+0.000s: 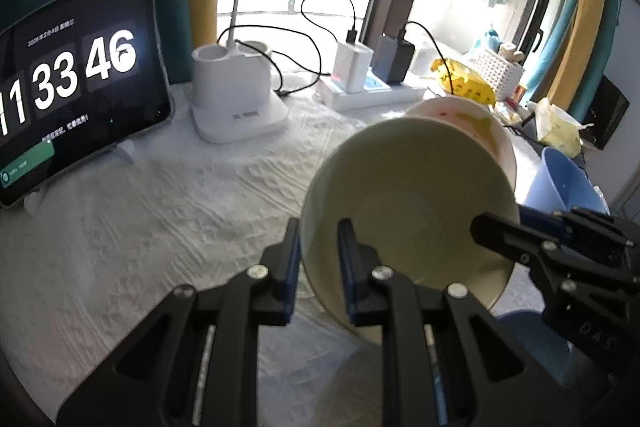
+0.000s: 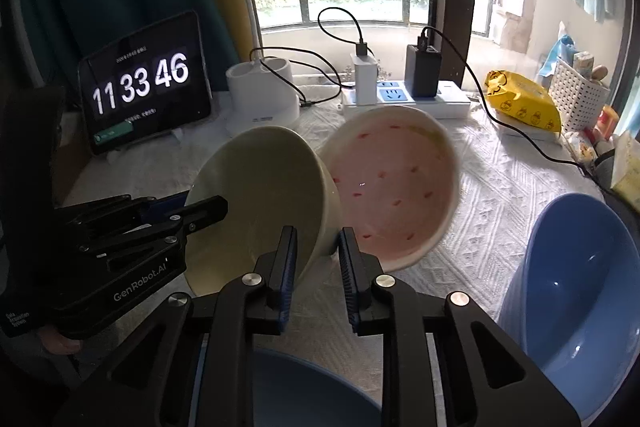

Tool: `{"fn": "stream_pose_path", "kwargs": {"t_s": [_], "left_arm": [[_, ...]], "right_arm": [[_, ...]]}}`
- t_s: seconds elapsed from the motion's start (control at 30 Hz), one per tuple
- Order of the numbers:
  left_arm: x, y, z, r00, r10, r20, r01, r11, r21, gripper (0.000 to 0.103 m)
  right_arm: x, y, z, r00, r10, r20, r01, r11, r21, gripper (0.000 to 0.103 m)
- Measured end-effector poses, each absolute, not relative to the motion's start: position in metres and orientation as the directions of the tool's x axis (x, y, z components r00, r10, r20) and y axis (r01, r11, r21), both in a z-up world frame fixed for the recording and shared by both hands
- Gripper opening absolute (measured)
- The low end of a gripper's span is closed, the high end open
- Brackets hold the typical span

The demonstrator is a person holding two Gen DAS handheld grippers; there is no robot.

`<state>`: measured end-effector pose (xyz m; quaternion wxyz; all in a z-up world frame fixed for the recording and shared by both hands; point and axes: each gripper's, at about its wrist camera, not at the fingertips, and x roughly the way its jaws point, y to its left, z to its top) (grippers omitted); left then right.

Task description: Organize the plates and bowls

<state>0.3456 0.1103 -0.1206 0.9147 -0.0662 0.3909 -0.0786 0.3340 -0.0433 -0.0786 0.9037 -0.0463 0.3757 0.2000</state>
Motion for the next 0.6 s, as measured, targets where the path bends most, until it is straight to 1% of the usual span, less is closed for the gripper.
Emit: {"fn": "stream_pose_path", "kwargs": {"t_s": [0.2, 0.6], "left_arm": [[0.339, 0.11, -0.116, 0.691, -0.191, -0.697, 0.088, 0.98, -0.18, 0.018], [0.324, 0.102, -0.095, 0.72, -0.179, -0.67, 0.093, 0.982, -0.162, 0.018]], "right_arm": [[0.333, -0.047, -0.081, 0.608, 0.352, -0.712, -0.398, 0.911, 0.111, 0.022], [0.323, -0.056, -0.066, 0.617, 0.381, -0.688, -0.402, 0.905, 0.14, 0.022]]}}
